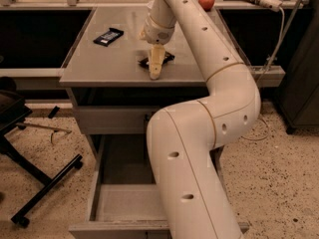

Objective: Place rxbar chocolate into middle drawer

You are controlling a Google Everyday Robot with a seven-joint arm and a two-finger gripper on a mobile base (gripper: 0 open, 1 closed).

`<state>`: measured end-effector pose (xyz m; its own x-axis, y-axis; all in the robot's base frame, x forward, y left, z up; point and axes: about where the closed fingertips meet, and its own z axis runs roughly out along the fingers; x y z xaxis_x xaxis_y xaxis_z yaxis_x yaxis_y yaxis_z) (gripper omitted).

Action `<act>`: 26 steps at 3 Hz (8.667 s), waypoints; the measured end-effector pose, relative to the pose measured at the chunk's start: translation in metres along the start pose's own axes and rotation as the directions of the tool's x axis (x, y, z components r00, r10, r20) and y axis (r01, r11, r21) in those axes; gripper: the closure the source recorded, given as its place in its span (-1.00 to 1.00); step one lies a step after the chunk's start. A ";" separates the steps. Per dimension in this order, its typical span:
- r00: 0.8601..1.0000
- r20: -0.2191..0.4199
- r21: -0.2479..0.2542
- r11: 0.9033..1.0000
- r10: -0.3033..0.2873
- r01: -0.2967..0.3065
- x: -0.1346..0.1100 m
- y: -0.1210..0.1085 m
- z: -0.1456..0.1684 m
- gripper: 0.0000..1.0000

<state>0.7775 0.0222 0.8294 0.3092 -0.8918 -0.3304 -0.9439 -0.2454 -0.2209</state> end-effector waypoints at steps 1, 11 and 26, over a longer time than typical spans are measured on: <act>1.000 -0.011 -0.017 1.000 0.002 -0.002 -0.007 0.000 0.006 -1.00; 0.998 -0.034 -0.003 0.998 0.057 -0.057 -0.001 -0.005 0.011 0.76; 0.930 0.227 0.552 0.825 -0.288 0.121 -0.155 0.215 -0.394 1.00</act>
Offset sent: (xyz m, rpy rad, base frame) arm 0.0180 -0.0561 0.0551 -0.1389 0.2348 -0.0714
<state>0.4809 -0.0417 1.1947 0.5862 -0.6727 -0.4515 -0.6772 -0.1010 -0.7288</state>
